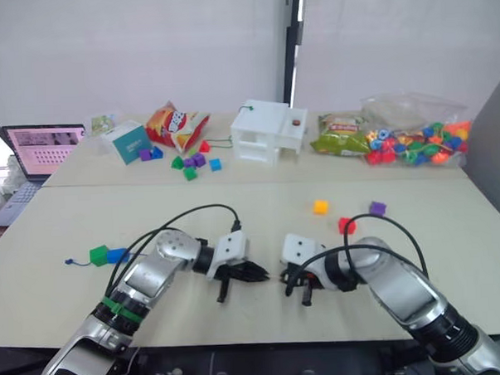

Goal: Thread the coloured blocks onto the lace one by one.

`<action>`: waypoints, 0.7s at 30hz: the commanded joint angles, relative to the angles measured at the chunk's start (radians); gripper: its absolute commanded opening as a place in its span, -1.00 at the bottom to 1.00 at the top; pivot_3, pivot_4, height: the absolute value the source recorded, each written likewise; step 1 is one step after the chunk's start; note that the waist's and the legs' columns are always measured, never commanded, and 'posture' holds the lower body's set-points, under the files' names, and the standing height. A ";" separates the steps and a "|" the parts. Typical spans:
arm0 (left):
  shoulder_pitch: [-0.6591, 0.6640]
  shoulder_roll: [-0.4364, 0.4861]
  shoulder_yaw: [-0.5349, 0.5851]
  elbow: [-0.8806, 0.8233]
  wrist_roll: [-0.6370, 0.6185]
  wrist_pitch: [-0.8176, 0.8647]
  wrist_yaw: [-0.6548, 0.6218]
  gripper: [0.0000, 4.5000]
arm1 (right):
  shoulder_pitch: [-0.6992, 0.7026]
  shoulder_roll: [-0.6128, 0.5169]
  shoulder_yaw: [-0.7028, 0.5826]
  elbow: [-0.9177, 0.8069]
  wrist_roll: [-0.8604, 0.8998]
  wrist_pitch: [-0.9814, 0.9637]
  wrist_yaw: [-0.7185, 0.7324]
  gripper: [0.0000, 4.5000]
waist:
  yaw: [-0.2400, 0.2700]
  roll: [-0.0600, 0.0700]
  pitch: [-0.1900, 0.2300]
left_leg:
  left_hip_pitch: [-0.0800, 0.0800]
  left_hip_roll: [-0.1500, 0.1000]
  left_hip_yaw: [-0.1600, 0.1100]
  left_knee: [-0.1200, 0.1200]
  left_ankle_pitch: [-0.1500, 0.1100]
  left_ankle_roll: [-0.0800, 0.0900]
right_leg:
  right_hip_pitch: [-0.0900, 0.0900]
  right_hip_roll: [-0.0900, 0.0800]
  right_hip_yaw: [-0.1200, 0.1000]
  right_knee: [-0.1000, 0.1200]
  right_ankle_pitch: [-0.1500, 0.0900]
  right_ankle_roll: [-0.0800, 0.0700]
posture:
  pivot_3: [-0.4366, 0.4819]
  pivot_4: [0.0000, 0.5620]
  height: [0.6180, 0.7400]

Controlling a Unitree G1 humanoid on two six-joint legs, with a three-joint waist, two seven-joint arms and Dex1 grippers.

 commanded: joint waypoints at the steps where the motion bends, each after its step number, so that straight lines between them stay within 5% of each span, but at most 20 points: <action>1: -0.019 0.007 0.031 -0.019 -0.010 0.001 0.006 -1.00 | 0.035 0.003 -0.084 -0.084 0.043 0.053 -0.044 -0.27 | 0.002 0.000 0.000 | 0.000 0.000 0.000 0.000 0.000 0.000 | 0.000 0.000 0.000 0.000 0.000 0.000 | -0.05 -0.47 1.00; 9: -0.001 0.026 0.033 -0.041 -0.010 0.005 -0.003 -1.00 | 0.264 0.097 -0.402 -0.223 0.102 0.237 -0.267 0.97 | 0.007 0.000 0.000 | 0.000 0.000 -0.001 -0.001 0.000 0.000 | 0.000 0.000 0.000 0.000 0.000 0.000 | -0.05 -0.47 1.00; 16: 0.007 0.032 0.037 -0.046 -0.014 0.017 0.001 -1.00 | 0.320 0.328 -0.595 -0.192 -0.033 0.277 -0.647 0.99 | 0.000 0.000 0.000 | 0.000 -0.001 -0.001 -0.002 0.000 0.000 | 0.000 -0.001 0.001 0.001 0.000 0.000 | -0.05 -0.47 1.00; 21: 0.009 0.022 0.037 -0.056 -0.014 0.033 0.016 -1.00 | 0.188 0.442 -0.665 -0.053 -0.098 0.204 -0.851 0.99 | -0.006 0.001 -0.001 | 0.001 -0.001 0.000 -0.003 0.001 -0.001 | -0.001 0.000 0.001 0.001 0.000 0.000 | -0.05 -0.47 1.00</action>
